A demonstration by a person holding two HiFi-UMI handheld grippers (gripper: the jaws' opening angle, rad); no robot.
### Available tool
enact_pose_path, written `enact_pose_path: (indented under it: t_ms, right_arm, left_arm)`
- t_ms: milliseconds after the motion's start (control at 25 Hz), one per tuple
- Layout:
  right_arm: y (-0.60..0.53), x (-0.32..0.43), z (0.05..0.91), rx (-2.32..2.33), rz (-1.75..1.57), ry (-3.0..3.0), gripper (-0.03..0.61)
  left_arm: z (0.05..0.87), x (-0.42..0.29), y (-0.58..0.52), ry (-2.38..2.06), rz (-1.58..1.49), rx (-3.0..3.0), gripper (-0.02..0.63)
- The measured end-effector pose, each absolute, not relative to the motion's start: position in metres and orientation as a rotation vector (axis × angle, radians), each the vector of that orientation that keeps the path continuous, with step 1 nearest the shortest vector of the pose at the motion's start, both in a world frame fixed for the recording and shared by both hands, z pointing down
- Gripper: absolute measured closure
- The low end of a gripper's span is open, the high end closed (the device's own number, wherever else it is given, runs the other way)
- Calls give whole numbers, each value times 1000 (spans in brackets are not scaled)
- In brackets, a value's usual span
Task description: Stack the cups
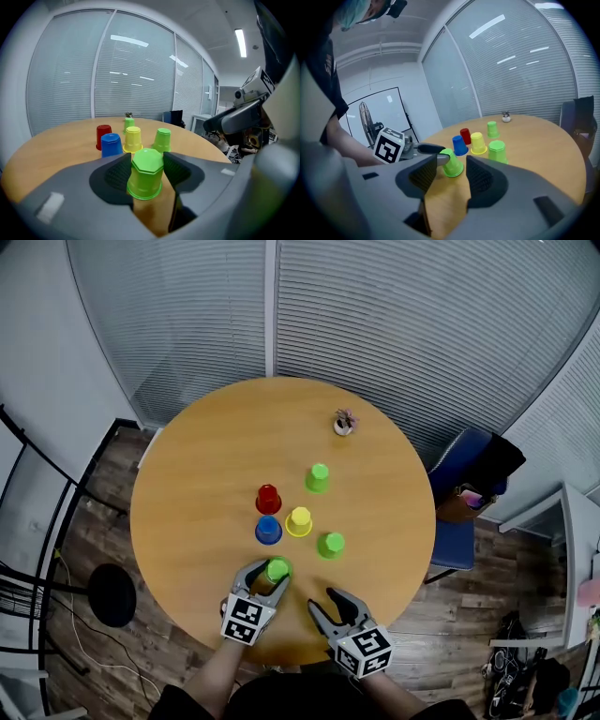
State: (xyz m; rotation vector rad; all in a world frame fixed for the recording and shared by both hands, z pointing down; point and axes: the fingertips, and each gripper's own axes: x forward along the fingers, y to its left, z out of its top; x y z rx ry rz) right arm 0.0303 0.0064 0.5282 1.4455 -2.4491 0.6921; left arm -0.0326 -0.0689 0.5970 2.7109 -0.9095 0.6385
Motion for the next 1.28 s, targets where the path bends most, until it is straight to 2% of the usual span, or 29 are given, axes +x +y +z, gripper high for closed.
enact_pose_path:
  t_ms: [680, 1280]
  right_arm:
    - [-11, 32, 536, 1397, 694, -2451, 413]
    - [-32, 57, 540, 1447, 610, -2409, 413]
  left_arm:
    - [606, -26, -86, -919, 633, 2685, 394]
    - [577, -38, -76, -996, 560, 2686, 380]
